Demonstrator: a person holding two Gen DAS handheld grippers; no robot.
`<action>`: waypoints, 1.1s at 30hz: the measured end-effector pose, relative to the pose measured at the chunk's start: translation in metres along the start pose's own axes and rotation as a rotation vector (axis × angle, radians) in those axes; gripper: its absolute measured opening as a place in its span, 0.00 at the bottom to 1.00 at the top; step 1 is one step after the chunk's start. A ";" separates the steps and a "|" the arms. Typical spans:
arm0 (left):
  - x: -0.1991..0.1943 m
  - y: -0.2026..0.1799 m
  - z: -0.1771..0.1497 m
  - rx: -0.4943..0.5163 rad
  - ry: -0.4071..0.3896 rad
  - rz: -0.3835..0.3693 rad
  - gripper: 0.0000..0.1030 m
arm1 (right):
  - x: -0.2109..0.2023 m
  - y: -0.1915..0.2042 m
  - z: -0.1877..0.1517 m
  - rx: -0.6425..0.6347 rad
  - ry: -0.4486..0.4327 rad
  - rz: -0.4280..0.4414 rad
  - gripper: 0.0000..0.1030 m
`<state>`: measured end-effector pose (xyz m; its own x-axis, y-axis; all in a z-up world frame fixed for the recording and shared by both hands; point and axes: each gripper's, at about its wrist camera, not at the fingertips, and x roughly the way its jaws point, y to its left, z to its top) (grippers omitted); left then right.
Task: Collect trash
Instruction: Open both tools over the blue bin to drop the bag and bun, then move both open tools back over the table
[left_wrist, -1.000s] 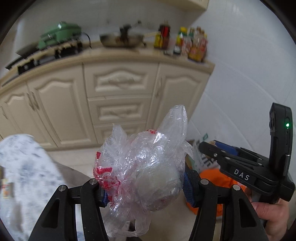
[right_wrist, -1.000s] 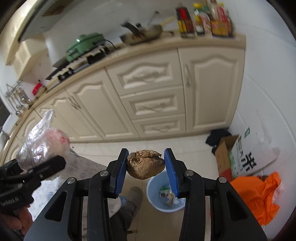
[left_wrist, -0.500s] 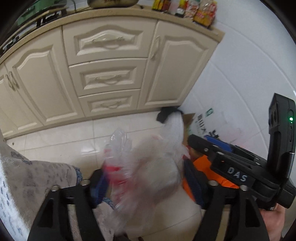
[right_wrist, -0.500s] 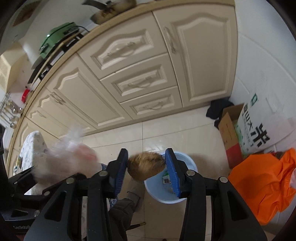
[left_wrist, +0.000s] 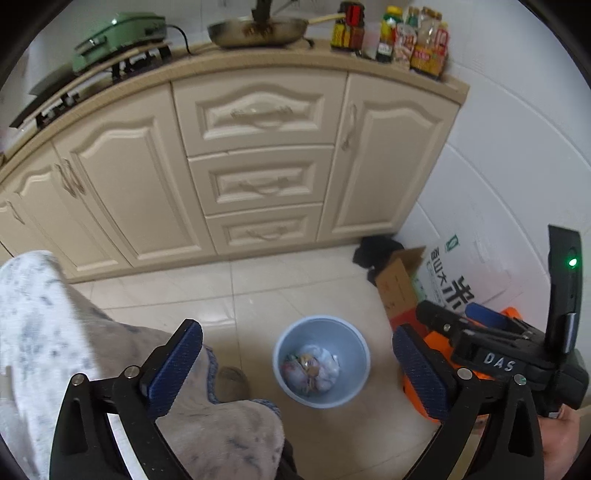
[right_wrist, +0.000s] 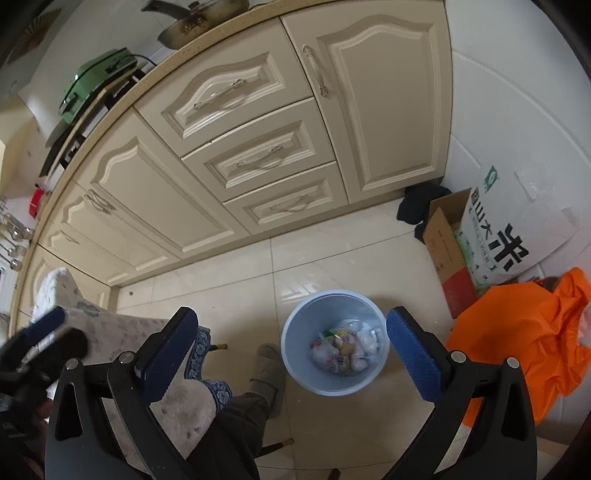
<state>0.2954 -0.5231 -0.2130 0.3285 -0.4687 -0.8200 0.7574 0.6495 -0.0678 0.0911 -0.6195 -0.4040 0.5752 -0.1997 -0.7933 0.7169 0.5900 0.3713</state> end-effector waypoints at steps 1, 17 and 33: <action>-0.010 0.002 -0.007 -0.004 -0.011 0.002 0.99 | -0.002 0.003 -0.001 -0.003 -0.002 0.002 1.00; -0.188 0.077 -0.087 -0.112 -0.225 0.051 0.99 | -0.089 0.114 -0.016 -0.149 -0.133 0.058 1.00; -0.354 0.163 -0.195 -0.296 -0.459 0.205 0.99 | -0.157 0.285 -0.052 -0.449 -0.260 0.222 1.00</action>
<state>0.1923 -0.1349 -0.0439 0.7127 -0.4843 -0.5074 0.4840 0.8631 -0.1439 0.1845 -0.3796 -0.1987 0.8121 -0.1855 -0.5533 0.3623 0.9036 0.2288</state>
